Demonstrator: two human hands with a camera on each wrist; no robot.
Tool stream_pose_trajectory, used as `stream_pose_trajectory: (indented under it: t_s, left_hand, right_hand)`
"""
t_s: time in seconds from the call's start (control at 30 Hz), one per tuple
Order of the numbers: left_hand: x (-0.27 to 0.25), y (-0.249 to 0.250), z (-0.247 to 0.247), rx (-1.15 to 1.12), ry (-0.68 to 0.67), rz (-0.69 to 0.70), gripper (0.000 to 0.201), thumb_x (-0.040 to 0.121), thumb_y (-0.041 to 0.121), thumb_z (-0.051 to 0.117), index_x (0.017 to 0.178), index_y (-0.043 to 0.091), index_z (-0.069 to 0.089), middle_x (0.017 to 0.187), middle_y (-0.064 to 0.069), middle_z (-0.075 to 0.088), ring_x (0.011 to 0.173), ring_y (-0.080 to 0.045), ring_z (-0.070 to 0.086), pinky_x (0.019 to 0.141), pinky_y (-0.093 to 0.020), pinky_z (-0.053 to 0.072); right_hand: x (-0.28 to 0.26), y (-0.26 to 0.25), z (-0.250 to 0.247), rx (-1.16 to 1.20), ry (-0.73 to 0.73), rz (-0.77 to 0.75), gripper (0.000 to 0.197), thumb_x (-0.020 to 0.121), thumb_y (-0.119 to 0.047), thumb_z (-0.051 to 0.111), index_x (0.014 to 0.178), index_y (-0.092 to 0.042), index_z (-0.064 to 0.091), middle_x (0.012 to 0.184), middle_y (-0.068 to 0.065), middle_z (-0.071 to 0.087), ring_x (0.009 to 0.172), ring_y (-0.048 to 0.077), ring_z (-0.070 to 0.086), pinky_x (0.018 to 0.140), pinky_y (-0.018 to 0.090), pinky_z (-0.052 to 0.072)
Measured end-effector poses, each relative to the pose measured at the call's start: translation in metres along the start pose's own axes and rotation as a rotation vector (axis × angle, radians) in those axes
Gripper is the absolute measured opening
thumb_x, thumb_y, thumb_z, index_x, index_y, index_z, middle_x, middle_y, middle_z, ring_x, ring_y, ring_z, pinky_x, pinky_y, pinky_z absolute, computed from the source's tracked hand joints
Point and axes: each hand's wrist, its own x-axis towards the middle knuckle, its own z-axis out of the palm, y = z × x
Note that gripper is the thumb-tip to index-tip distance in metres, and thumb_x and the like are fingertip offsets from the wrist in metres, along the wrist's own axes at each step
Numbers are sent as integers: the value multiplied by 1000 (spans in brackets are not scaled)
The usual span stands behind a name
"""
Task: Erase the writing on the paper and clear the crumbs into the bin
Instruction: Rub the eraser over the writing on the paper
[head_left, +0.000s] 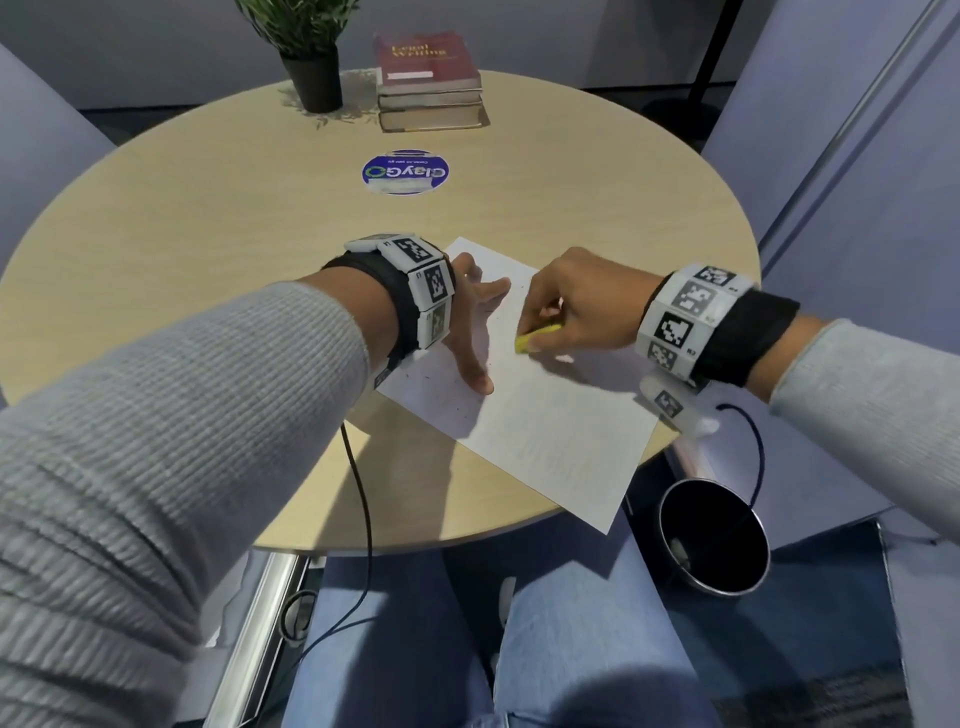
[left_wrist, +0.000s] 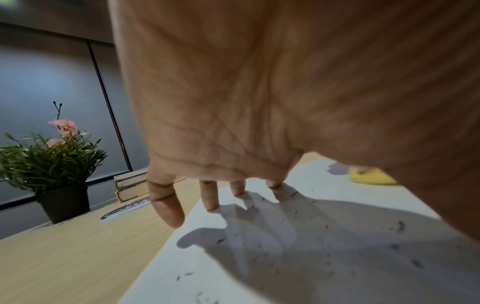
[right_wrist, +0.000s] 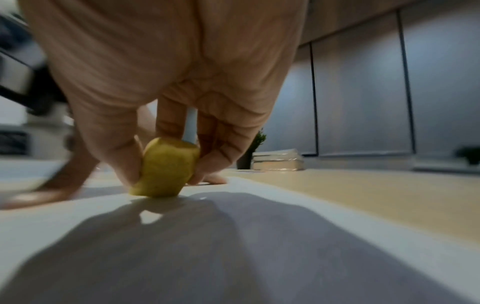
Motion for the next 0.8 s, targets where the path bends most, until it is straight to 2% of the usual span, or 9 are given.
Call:
stream_pose_trajectory:
  t_s: [0.1, 0.23, 0.33, 0.4, 0.53, 0.63, 0.7, 0.73, 0.8]
  left_hand:
    - [-2, 1, -1, 2, 5, 10, 117, 58, 73, 69, 149, 28, 11, 151, -6, 18, 139, -28, 19, 109, -42, 23]
    - [1, 0, 0, -2, -3, 0, 121, 53, 75, 71, 148, 32, 11, 150, -4, 17, 139, -28, 19, 109, -45, 25]
    - [-1, 0, -2, -11, -16, 1, 119, 55, 75, 70, 148, 30, 12, 151, -6, 16, 139, -28, 19, 109, -45, 24]
    - [-2, 1, -2, -6, -13, 1, 119, 56, 74, 70, 149, 31, 9, 151, -6, 15, 140, -28, 17, 110, -44, 24]
    - [-1, -1, 3, -9, 34, 5, 116, 54, 74, 71, 148, 36, 13, 150, -2, 18, 138, -27, 20, 107, -42, 26]
    - [-3, 2, 2, -13, 43, 22, 125, 46, 81, 66, 148, 35, 12, 142, -1, 24, 137, -25, 21, 101, -34, 27]
    - [-5, 3, 1, -9, 56, 37, 116, 51, 79, 67, 146, 36, 16, 141, -2, 25, 136, -25, 22, 101, -34, 27]
    - [-5, 3, 2, -1, 53, 32, 107, 57, 74, 69, 145, 37, 19, 144, -3, 23, 136, -27, 22, 104, -38, 27]
    - [-5, 3, 3, 41, 67, 25, 98, 59, 71, 70, 141, 38, 26, 145, -4, 23, 132, -30, 26, 104, -45, 30]
  right_hand:
    - [1, 8, -6, -3, 39, 68, 16, 77, -35, 76, 84, -21, 78, 74, 2, 70, 68, 18, 61, 64, 32, 51]
    - [-3, -11, 7, 13, -32, -53, 14, 77, -34, 75, 82, -20, 77, 73, 0, 69, 65, 14, 59, 62, 27, 48]
    - [3, 10, -10, -1, 47, 66, 15, 77, -33, 76, 82, -18, 78, 73, 3, 71, 66, 16, 59, 61, 28, 45]
    - [4, 10, -10, -17, 50, 81, 15, 77, -33, 76, 82, -19, 78, 75, 3, 71, 67, 15, 60, 63, 29, 47]
    - [0, -20, 8, -14, -35, -82, 15, 78, -33, 74, 84, -20, 78, 73, -2, 68, 65, 14, 59, 63, 25, 47]
    - [11, -8, -2, -5, 30, 8, 16, 77, -34, 76, 86, -20, 78, 68, 0, 66, 63, 16, 57, 60, 28, 45]
    - [16, -6, 0, -24, 49, 18, 16, 76, -34, 75, 84, -21, 77, 68, 2, 65, 64, 18, 58, 61, 29, 45]
    - [16, -10, 4, -41, 35, -9, 15, 76, -35, 74, 83, -22, 77, 69, 3, 66, 64, 19, 58, 62, 30, 46]
    - [14, -23, 12, -67, -16, -83, 14, 76, -35, 73, 81, -22, 76, 69, 3, 66, 61, 17, 56, 61, 28, 46]
